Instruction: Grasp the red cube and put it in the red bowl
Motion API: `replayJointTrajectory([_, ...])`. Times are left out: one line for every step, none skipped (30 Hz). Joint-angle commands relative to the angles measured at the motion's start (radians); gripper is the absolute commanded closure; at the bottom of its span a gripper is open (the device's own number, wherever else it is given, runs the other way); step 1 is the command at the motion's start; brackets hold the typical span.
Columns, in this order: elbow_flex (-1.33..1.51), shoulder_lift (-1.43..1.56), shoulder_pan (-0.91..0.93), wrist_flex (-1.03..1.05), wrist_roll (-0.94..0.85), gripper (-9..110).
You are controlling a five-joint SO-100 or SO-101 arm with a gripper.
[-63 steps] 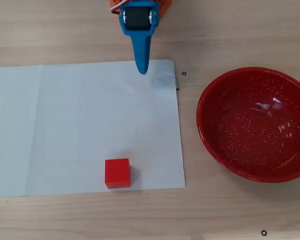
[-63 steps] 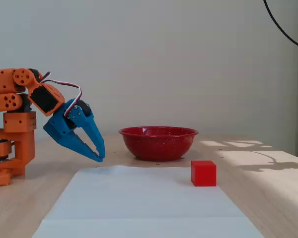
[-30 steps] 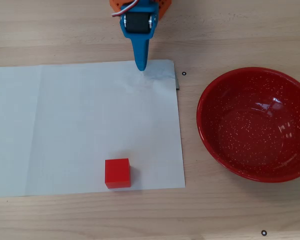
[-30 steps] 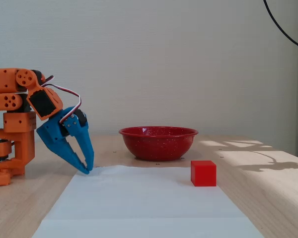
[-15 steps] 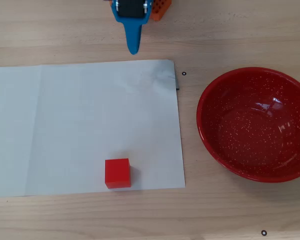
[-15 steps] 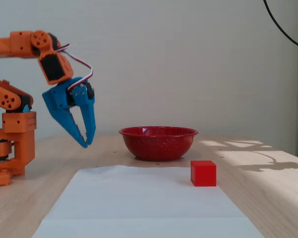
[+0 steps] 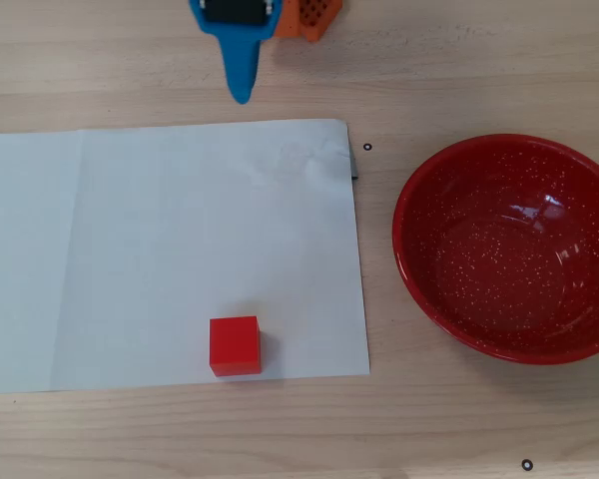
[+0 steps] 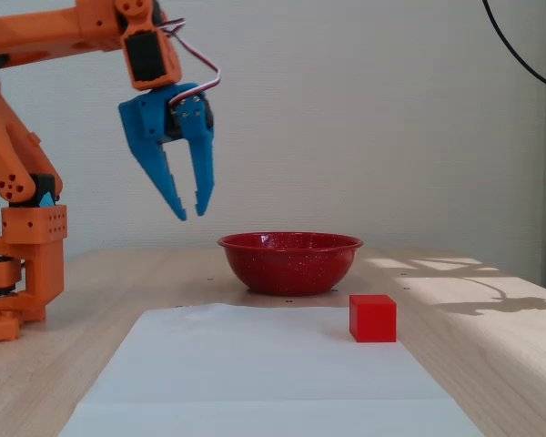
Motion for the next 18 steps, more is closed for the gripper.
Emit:
replayJointTrajectory([-0.189,-0.034,-0.031,0.037,0.034,98])
replayJointTrajectory([-0.23,-0.069,-0.037,0.051,0.037,100])
replayJointTrajectory([-0.272,-0.109,-0.043,0.067,0.038,101])
replayJointTrajectory([-0.318,-0.147,-0.048,0.087,0.038,101])
replayJointTrajectory([-0.357,-0.184,-0.054,0.101,0.038,101])
replayJointTrajectory([-0.397,-0.221,-0.058,0.115,0.04,101])
replayJointTrajectory([-0.439,-0.259,-0.064,0.126,0.043,101])
replayJointTrajectory([-0.48,-0.299,-0.071,0.133,0.043,101])
replayJointTrajectory([-0.52,-0.337,-0.075,0.138,0.046,101])
replayJointTrajectory([-0.561,-0.376,-0.08,0.146,0.052,101])
replayJointTrajectory([-0.603,-0.414,-0.084,0.15,0.058,101])
replayJointTrajectory([-0.643,-0.451,-0.087,0.152,0.064,101])
replayJointTrajectory([-0.678,-0.485,-0.091,0.153,0.072,101])
replayJointTrajectory([-0.712,-0.517,-0.094,0.156,0.081,101])
replayJointTrajectory([-0.742,-0.548,-0.095,0.156,0.095,100])
replayJointTrajectory([-0.775,-0.58,-0.098,0.161,0.098,100])
replayJointTrajectory([-0.807,-0.611,-0.1,0.167,0.101,99])
replayJointTrajectory([-0.834,-0.637,-0.1,0.169,0.107,98])
